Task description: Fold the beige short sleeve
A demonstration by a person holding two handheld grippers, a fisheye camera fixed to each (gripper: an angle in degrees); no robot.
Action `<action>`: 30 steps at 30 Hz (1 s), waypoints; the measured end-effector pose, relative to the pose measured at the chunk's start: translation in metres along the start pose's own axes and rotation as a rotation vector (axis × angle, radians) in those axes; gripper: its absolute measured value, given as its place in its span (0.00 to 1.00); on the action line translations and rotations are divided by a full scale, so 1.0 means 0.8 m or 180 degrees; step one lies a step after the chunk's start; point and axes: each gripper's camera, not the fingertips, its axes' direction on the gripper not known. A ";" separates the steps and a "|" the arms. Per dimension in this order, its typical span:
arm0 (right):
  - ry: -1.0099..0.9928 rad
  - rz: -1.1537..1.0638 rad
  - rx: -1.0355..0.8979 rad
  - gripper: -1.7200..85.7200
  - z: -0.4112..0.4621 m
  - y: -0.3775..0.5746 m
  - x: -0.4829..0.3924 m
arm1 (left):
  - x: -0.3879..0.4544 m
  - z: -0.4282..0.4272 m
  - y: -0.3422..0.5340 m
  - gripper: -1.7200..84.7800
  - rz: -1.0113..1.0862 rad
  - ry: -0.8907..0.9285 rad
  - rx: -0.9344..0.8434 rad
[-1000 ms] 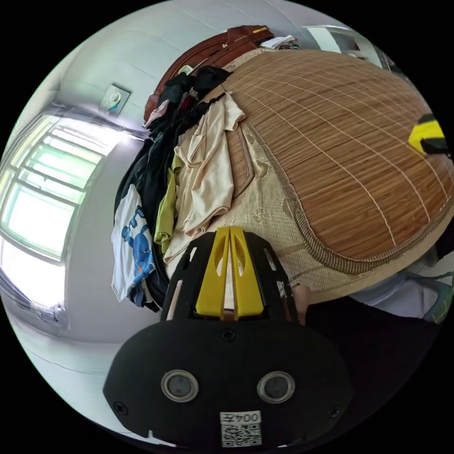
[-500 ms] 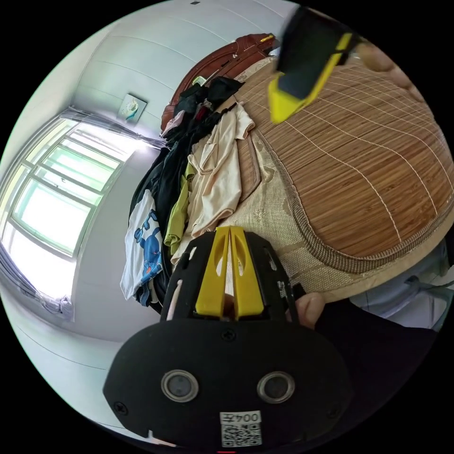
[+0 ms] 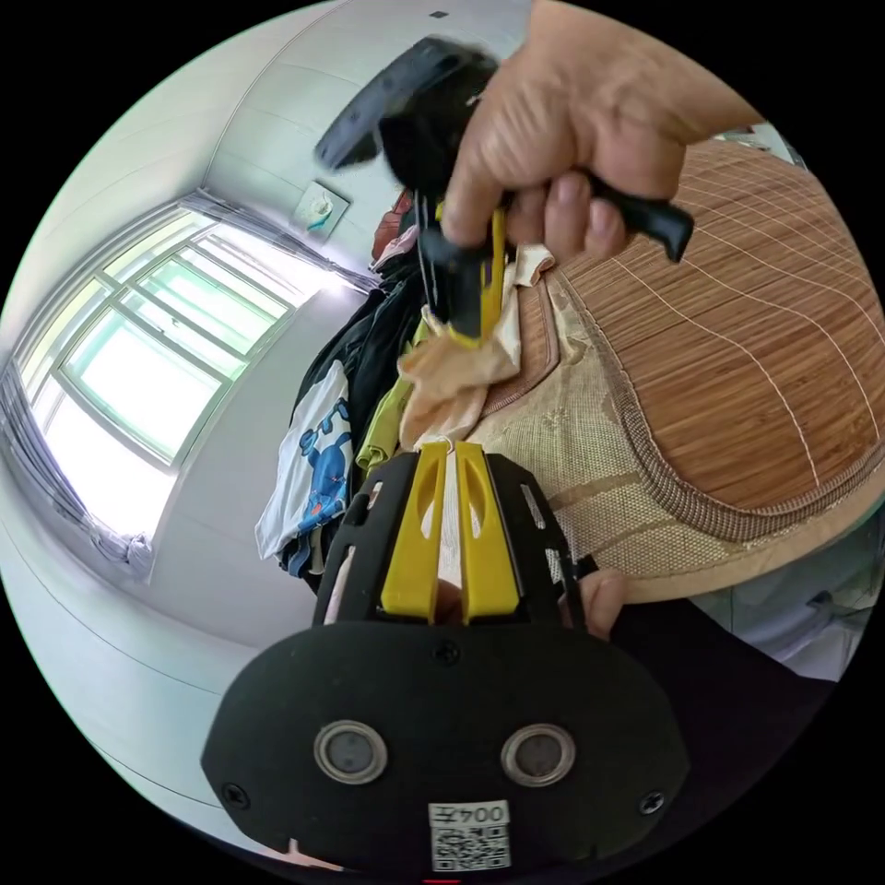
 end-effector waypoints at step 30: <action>-0.1558 0.3859 0.2909 0.05 0.055 1.014 0.191 | 0.089 -0.128 0.037 0.05 0.1839 -0.0009 0.1148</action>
